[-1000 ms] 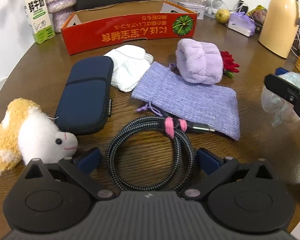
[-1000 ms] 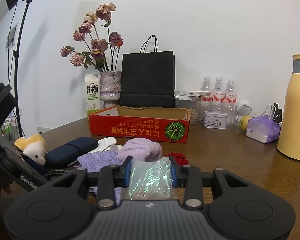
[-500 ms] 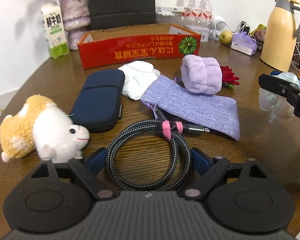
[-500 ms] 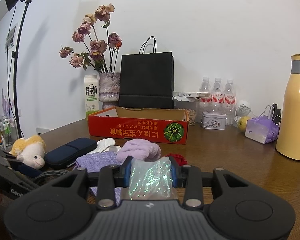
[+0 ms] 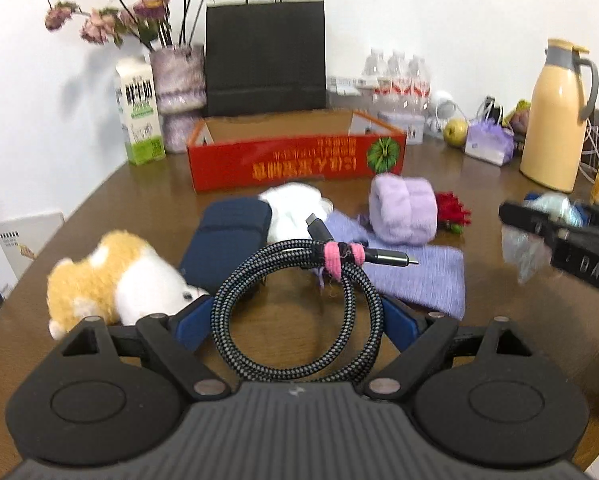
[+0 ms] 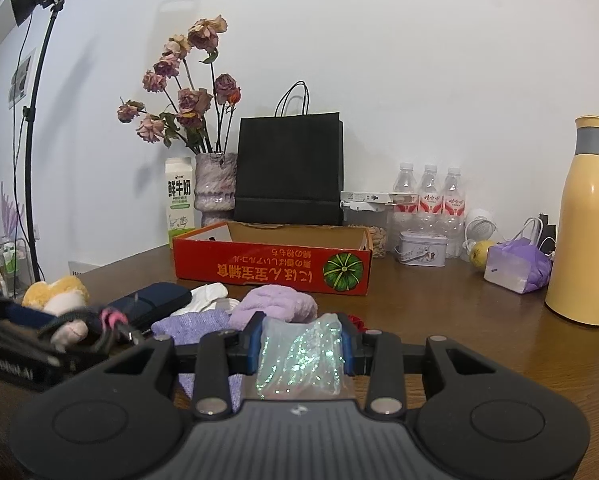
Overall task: Organize objects
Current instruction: 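Lift the bag with the right tool while the left tool grasps the braided cable, then carry the cable and bag in both tools over the red box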
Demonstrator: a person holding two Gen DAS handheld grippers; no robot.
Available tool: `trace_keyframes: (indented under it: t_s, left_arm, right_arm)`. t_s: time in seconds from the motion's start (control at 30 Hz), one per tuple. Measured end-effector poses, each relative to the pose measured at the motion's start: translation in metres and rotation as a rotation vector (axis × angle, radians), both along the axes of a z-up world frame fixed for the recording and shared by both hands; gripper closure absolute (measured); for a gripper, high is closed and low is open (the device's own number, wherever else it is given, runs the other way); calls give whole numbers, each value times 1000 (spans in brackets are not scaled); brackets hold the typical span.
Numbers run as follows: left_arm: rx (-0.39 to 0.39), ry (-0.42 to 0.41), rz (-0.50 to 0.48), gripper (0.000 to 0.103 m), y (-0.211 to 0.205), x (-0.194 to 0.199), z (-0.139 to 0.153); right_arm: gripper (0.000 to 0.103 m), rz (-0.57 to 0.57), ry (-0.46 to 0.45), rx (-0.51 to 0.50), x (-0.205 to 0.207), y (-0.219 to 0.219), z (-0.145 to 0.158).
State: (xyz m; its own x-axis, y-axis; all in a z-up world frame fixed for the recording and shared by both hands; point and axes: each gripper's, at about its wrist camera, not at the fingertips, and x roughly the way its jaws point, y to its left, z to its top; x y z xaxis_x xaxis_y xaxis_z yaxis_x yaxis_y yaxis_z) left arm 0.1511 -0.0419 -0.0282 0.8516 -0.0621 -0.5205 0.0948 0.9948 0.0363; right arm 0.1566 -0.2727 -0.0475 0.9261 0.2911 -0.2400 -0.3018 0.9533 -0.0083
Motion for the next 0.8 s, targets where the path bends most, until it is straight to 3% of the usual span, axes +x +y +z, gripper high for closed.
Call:
trace_keyframes:
  t_s: [0.23, 0.8]
  left_arm:
    - [-26, -58, 0, 14, -2, 3, 17]
    - [-89, -169, 68, 14, 0, 34, 53]
  right_arm:
    - [68, 20, 12, 14, 2, 6, 2]
    - [68, 69, -31, 46, 36, 30, 41]
